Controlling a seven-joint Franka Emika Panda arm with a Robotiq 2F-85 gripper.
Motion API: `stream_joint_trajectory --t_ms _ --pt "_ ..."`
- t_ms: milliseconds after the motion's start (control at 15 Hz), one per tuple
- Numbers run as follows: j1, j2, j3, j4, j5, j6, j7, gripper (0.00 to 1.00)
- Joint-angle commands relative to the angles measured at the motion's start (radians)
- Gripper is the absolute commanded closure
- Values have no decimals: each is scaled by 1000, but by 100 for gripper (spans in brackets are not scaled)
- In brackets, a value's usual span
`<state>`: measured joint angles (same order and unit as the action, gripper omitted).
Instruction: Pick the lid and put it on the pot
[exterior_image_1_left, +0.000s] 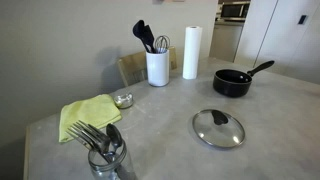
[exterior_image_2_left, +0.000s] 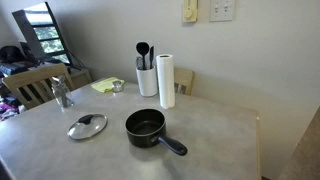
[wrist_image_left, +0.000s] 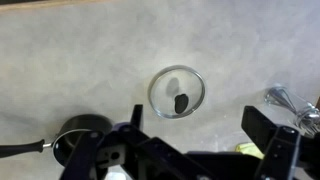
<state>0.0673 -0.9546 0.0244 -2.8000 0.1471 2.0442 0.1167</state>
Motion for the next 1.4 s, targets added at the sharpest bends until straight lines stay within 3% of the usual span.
stream_joint_trajectory --t_ms 0,533,933,1333 --pt "-10 2 8 -15 8 -11 -7 0" --pt "-12 77 5 -14 17 42 -4 0" --pt "43 374 4 44 72 272 -30 0" --pt "129 723 28 161 134 415 -62 0"
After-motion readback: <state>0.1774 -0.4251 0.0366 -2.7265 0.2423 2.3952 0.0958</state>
